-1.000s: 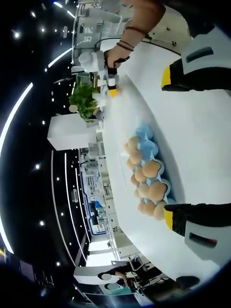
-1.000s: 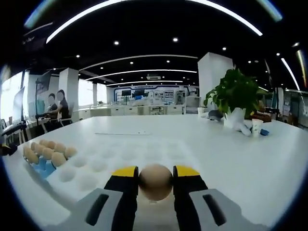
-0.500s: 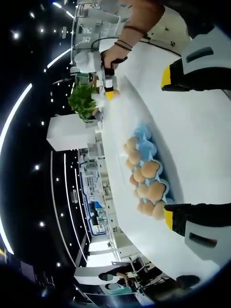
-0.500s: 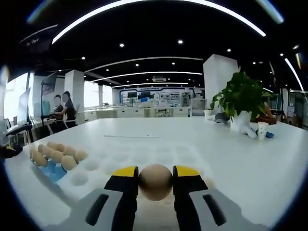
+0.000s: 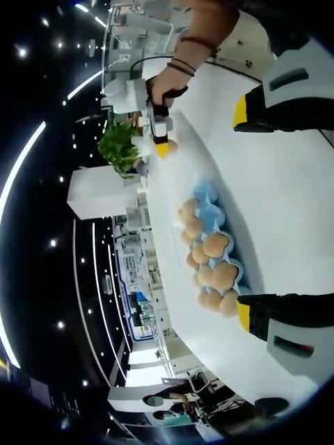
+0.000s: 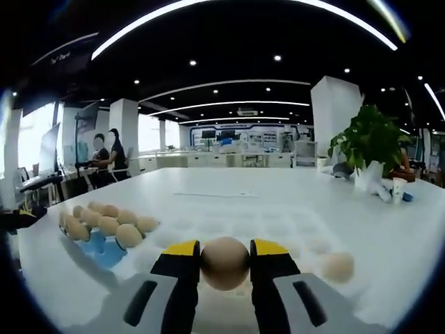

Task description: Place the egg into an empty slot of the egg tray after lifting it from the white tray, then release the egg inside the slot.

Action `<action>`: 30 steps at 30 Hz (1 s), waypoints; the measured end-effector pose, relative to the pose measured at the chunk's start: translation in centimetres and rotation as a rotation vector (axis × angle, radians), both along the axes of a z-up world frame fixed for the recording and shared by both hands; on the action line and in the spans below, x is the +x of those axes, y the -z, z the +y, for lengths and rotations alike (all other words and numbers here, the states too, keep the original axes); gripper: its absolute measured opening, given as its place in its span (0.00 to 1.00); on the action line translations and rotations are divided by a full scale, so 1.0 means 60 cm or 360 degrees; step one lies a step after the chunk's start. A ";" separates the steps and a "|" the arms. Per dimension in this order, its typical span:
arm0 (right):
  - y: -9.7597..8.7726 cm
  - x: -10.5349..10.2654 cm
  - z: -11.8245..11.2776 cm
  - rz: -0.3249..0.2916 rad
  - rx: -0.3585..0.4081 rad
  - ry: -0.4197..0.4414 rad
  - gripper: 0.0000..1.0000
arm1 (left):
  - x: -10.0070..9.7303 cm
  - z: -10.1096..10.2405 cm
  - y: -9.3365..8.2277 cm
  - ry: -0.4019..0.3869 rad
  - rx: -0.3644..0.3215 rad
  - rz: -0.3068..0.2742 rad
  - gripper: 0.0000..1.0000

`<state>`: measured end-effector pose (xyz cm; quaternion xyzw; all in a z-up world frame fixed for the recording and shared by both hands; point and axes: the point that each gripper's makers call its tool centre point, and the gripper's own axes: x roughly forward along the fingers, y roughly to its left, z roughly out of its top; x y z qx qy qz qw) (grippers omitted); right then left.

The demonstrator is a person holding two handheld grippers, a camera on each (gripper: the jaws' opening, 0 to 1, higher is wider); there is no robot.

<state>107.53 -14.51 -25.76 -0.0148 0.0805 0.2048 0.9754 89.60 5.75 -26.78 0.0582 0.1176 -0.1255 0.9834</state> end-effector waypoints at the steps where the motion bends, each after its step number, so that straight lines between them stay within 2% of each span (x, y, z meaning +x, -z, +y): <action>1: -0.002 -0.002 0.006 -0.0010 -0.0014 -0.0010 0.29 | 0.000 0.001 0.000 -0.0002 0.0000 -0.0002 0.99; 30: -0.010 -0.052 0.175 0.0008 0.0017 -0.0357 0.29 | -0.008 0.007 0.011 -0.0006 -0.0009 0.0014 0.98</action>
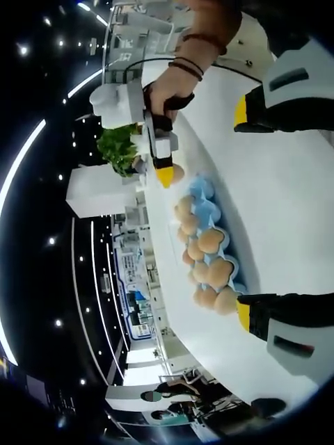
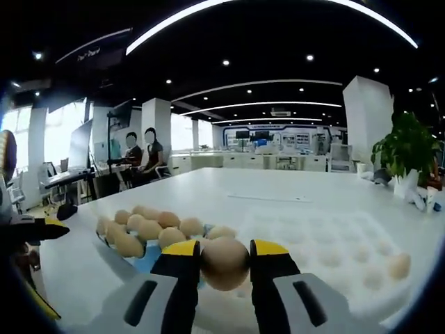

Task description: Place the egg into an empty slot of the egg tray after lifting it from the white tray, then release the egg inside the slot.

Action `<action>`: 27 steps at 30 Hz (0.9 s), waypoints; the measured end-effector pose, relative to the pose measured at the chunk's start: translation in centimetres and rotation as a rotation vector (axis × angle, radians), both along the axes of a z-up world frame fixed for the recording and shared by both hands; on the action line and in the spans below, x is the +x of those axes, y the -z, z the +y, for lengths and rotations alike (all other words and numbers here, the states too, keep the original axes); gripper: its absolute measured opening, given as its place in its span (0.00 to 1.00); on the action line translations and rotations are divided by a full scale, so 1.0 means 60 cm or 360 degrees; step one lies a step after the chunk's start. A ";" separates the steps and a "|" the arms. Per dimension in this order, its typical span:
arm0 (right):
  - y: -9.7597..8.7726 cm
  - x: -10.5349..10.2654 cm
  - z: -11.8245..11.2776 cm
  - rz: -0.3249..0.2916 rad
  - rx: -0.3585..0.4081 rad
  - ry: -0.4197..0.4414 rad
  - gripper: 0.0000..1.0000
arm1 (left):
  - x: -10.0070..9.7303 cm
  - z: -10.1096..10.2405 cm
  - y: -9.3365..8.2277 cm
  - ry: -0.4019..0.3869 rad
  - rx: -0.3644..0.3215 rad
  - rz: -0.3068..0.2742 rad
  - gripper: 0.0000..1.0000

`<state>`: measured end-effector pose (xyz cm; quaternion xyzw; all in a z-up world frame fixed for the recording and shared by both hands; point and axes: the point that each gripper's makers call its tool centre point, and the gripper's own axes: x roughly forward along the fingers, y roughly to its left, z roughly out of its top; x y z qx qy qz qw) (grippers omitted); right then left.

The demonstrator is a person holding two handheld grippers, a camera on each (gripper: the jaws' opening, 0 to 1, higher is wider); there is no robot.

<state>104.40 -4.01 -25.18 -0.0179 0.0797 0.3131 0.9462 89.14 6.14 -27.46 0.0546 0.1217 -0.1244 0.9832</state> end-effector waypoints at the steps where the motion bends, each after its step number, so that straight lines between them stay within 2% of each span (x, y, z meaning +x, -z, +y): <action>1: 0.000 -0.001 0.004 0.0001 0.0000 -0.0009 0.29 | 0.000 0.000 0.000 0.0000 0.0001 0.0001 0.98; 12: -0.003 -0.024 0.067 -0.0022 -0.0008 -0.0155 0.29 | 0.002 0.004 -0.004 -0.0001 0.0007 0.0002 0.98; 27: 0.009 -0.037 0.120 -0.0040 -0.0058 -0.0248 0.29 | 0.006 0.009 -0.003 0.0000 0.0001 0.0010 0.97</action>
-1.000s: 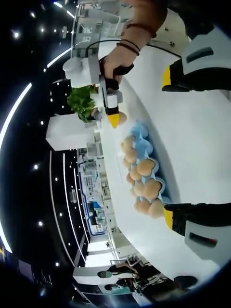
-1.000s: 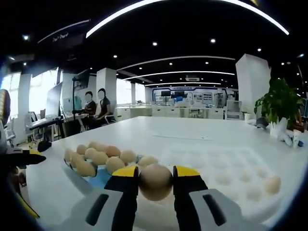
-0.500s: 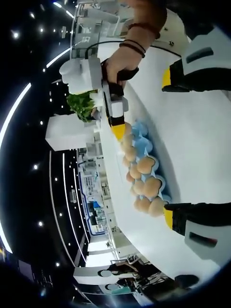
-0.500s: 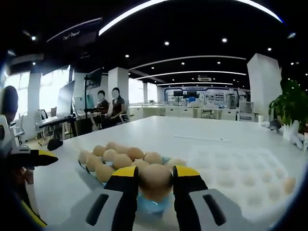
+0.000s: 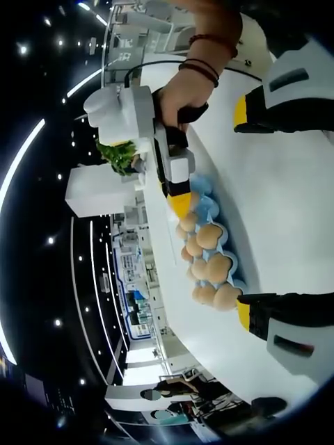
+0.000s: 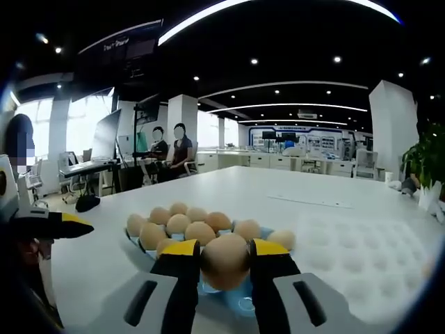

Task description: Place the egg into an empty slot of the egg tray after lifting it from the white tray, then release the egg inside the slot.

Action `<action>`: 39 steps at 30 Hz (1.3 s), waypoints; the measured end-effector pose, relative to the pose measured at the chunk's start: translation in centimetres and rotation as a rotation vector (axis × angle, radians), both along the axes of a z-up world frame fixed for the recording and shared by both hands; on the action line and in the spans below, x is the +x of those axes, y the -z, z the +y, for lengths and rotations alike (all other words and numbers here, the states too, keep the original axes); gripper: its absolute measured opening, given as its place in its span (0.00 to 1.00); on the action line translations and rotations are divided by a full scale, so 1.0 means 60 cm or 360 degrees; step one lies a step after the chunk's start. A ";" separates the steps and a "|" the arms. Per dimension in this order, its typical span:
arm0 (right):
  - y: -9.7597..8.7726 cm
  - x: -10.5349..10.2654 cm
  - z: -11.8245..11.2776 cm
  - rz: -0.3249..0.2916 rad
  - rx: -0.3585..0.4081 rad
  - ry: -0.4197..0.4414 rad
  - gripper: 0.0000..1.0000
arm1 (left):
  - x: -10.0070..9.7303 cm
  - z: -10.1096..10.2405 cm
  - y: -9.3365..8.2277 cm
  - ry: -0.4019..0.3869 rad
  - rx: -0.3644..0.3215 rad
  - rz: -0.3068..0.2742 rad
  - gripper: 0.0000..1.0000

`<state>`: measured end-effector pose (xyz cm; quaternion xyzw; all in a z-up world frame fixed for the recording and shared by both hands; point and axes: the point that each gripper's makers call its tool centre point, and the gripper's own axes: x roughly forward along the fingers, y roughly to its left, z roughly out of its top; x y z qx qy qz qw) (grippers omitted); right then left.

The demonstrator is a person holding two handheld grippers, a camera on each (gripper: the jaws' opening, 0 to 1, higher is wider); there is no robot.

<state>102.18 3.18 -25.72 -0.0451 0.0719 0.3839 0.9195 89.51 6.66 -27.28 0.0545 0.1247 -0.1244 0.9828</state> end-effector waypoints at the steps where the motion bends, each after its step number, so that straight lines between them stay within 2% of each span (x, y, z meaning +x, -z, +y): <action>1: 0.002 0.000 0.002 0.0001 -0.0004 -0.0002 0.29 | 0.001 0.000 0.000 0.0001 -0.0002 -0.0002 0.97; 7: 0.017 -0.001 0.014 -0.0014 -0.0037 -0.0034 0.29 | 0.001 0.010 0.002 -0.0021 -0.0005 0.0003 0.97; 16: 0.039 -0.002 0.024 0.0015 -0.0066 -0.0080 0.30 | 0.001 0.013 0.002 -0.0027 -0.0017 0.0000 0.97; 29: 0.036 -0.005 0.021 -0.0030 -0.0047 -0.0098 0.30 | -0.005 0.012 0.003 -0.0033 -0.0020 -0.0002 0.97; 34: 0.016 0.000 0.012 -0.0079 -0.0003 -0.0067 0.38 | -0.006 0.012 0.000 -0.0037 -0.0024 -0.0011 0.98; 39: 0.003 0.009 0.006 -0.0088 -0.0004 -0.0045 0.55 | -0.004 0.011 -0.003 -0.0038 -0.0031 -0.0017 0.99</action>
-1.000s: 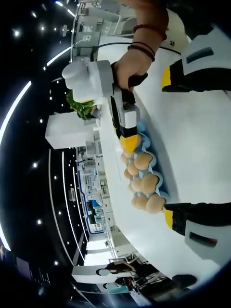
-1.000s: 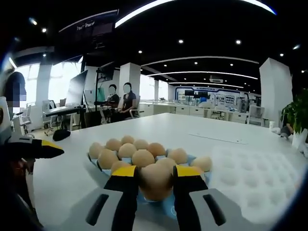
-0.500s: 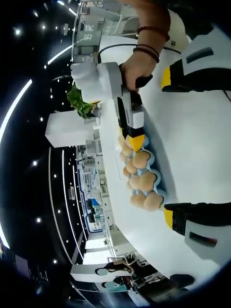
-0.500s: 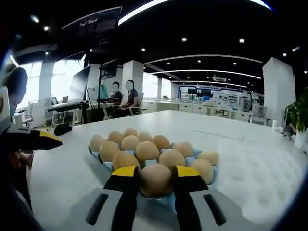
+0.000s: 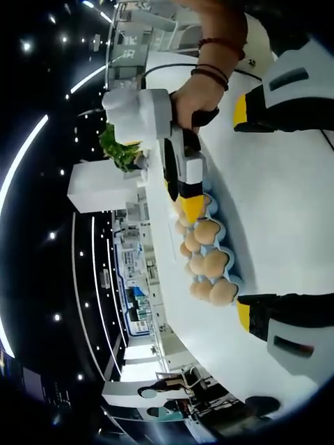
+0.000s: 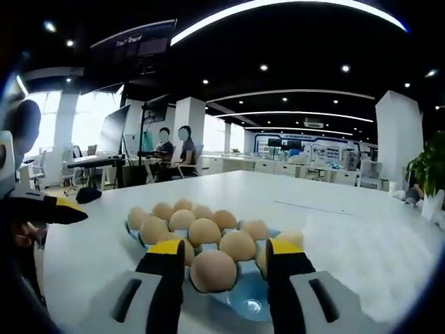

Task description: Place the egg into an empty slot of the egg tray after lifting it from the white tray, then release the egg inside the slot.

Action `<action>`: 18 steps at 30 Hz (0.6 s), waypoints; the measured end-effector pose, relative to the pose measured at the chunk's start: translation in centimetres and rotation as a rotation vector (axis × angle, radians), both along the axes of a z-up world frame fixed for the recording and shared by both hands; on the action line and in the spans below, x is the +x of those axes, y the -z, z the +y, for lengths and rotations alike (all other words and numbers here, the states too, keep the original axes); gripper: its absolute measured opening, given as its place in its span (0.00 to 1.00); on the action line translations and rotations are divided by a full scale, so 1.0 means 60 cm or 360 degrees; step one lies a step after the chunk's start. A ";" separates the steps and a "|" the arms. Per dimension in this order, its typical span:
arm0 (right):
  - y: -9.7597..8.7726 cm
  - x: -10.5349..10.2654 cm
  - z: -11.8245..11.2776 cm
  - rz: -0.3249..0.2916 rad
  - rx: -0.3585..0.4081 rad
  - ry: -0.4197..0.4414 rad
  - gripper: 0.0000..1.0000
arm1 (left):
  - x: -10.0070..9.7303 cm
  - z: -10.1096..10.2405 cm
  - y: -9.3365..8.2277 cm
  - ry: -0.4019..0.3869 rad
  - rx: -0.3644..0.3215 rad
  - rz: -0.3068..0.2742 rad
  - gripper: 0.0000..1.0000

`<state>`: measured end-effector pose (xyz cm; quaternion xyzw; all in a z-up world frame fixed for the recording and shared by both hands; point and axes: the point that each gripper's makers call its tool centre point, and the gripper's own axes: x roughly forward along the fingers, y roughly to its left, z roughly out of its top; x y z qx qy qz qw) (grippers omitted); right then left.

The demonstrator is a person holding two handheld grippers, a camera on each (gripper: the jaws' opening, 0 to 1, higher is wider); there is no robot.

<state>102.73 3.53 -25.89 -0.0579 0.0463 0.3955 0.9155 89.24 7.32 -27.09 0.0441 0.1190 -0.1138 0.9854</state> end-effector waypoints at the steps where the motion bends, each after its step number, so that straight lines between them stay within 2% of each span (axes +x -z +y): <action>1: -0.001 0.001 -0.001 0.0004 -0.0001 0.0002 0.58 | 0.000 0.000 0.000 0.0000 0.0000 -0.0001 0.99; 5: 0.001 0.006 -0.006 0.0043 0.0003 0.0015 0.73 | 0.002 -0.002 -0.003 -0.0001 -0.0014 -0.0011 1.00; 8: 0.004 0.006 -0.008 0.0071 -0.0005 0.0005 0.75 | 0.002 -0.002 -0.005 -0.0003 -0.0013 -0.0012 1.00; 11: 0.004 0.010 -0.013 0.0061 -0.0020 0.0023 0.87 | 0.004 -0.002 -0.007 -0.0002 -0.0019 -0.0016 1.00; 18: 0.000 0.021 -0.033 0.0088 -0.0012 0.0049 0.94 | 0.009 -0.006 -0.011 0.0006 -0.0021 -0.0026 1.00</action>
